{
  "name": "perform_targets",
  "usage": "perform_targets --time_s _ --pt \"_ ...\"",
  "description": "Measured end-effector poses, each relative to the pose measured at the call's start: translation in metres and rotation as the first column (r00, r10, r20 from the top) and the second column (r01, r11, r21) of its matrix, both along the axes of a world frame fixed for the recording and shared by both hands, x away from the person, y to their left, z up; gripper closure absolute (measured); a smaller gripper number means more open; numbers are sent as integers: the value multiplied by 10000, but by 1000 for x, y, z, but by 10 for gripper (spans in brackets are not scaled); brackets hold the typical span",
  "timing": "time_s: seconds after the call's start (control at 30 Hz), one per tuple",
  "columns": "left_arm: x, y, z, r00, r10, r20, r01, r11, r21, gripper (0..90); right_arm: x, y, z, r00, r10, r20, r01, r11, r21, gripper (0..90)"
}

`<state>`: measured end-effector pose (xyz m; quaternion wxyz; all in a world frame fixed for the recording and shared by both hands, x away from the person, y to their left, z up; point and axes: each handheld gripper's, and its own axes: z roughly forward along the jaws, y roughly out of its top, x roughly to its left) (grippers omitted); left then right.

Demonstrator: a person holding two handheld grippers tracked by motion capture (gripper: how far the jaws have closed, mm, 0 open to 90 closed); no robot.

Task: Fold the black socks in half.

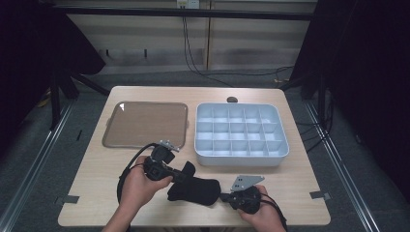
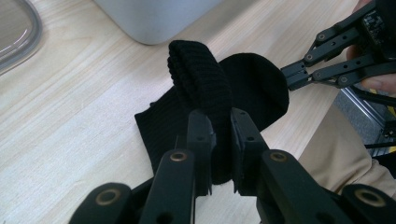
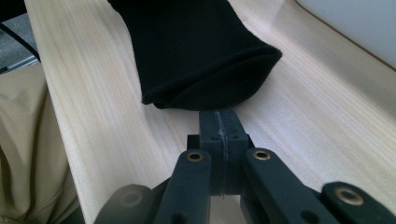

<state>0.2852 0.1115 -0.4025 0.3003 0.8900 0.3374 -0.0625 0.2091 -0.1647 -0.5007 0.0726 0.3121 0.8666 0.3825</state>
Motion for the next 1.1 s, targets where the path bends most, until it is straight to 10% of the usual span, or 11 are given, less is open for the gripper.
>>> perform_targets --time_s 1.1 --pt "-1 -36 -28 9982 -547 -248 559 9971 510 797 0 1 0 10000 18 37 -17 10000 -66 900"
